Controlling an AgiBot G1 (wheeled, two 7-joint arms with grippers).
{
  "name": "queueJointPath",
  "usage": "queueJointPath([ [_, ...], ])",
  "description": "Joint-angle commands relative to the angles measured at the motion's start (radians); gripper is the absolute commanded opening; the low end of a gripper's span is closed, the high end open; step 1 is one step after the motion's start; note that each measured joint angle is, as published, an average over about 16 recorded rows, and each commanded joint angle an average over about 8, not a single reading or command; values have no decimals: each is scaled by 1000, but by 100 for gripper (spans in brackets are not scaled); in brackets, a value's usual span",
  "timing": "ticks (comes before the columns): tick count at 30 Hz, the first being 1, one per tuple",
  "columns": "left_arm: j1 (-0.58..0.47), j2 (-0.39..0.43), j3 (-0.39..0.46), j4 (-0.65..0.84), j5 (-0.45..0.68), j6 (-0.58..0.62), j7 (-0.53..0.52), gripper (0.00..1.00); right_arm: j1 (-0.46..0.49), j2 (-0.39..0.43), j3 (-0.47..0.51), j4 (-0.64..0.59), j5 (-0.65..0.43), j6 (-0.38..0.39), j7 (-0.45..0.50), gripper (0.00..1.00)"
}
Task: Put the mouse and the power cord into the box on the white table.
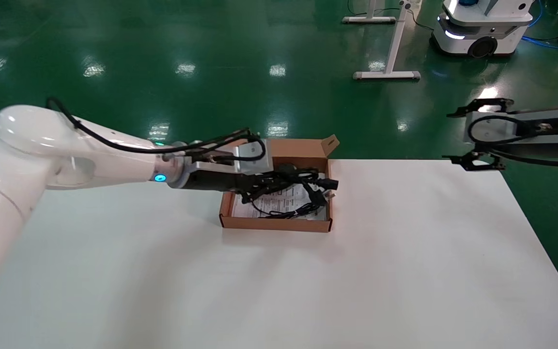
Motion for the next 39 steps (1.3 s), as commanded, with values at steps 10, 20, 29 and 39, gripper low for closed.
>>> queueJointPath([
  [10, 9, 54, 13, 97, 9, -24, 54, 100, 5, 55, 3, -25, 5, -93, -2, 100],
  [20, 78, -29, -47, -29, -68, 25, -25, 100, -93, 98, 59, 128, 100, -129, 125, 100],
  [29, 169, -140, -127, -198, -170, 93, -129, 100, -212, 150, 128, 318, 214, -171, 282, 100],
  [39, 269, -262, -215, -383, -283, 167, -243, 100, -344, 207, 204, 527, 341, -217, 455, 100],
])
